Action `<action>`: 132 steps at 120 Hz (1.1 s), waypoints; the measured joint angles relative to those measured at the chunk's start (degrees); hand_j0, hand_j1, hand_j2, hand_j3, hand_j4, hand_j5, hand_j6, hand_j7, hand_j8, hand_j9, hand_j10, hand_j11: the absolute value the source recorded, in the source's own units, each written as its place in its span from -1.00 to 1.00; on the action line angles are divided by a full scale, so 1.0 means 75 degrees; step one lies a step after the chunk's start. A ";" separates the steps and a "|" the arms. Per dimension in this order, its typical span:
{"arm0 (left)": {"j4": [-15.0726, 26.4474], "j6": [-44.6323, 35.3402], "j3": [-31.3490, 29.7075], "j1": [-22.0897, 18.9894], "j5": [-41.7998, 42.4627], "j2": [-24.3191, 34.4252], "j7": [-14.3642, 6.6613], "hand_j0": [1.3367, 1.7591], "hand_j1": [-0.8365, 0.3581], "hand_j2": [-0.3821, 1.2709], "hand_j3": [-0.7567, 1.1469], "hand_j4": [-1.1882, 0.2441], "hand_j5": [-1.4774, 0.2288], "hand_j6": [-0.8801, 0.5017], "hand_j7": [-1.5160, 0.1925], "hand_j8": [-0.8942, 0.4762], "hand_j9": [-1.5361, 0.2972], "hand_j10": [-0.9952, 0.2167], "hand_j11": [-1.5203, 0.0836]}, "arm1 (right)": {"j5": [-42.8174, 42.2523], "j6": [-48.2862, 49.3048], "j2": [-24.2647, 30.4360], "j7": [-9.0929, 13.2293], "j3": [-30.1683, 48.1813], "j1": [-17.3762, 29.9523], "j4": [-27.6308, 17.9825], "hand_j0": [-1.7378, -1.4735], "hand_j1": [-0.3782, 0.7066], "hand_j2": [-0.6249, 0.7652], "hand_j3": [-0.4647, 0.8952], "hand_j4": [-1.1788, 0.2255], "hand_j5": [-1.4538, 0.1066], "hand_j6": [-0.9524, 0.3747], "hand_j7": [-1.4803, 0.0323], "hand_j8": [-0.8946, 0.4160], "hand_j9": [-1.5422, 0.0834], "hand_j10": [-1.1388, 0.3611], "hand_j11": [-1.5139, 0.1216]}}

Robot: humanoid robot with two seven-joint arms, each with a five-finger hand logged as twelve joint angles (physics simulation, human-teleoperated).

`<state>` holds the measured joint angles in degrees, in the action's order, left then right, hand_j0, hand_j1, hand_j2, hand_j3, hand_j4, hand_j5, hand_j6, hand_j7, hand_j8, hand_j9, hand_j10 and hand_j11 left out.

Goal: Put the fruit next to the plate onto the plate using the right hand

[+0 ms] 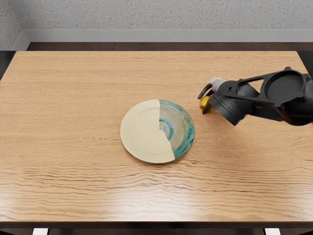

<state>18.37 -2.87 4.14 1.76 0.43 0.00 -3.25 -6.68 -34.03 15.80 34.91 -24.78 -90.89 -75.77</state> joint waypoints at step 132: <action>-0.0005 0.0000 -0.0001 0.0000 0.0001 0.0000 0.0000 0.52 0.98 -0.54 -0.21 0.66 0.73 0.27 0.77 0.30 0.67 0.64 0.89 | -0.0004 0.2639 0.0609 0.0012 0.2584 0.0410 -0.1450 -0.40 -0.62 0.01 -0.32 0.44 0.51 0.32 0.64 0.28 0.57 0.39 0.53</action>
<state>18.34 -2.87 4.13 1.76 0.44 0.00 -3.25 -6.71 -14.23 20.37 35.00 -5.40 -87.82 -86.64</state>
